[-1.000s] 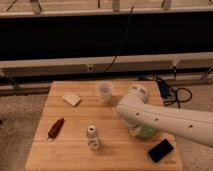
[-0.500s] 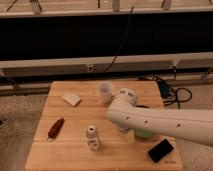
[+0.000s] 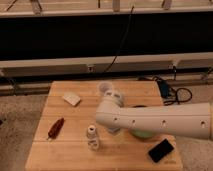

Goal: Knock the bottle over

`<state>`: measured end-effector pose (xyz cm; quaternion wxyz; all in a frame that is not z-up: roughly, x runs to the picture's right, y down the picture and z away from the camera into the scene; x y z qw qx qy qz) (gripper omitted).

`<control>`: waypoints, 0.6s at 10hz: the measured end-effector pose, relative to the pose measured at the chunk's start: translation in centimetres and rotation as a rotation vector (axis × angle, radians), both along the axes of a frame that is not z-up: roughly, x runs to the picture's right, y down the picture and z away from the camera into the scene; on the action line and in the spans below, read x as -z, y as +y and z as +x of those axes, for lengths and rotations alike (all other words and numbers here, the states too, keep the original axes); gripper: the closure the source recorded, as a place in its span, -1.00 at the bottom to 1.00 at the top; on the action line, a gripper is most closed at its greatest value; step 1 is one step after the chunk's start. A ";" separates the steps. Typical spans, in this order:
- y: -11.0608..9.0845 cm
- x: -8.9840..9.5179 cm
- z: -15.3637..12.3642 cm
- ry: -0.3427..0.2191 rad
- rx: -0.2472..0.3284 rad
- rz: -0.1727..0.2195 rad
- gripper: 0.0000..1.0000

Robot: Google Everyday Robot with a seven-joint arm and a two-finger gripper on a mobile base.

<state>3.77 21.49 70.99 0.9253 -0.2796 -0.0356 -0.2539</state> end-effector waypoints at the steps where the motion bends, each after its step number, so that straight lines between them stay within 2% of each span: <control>1: 0.1 -0.1 -0.3 -0.008 0.006 -0.001 -0.60; 6: 0.6 0.1 -4.0 -0.053 0.033 -0.019 -0.60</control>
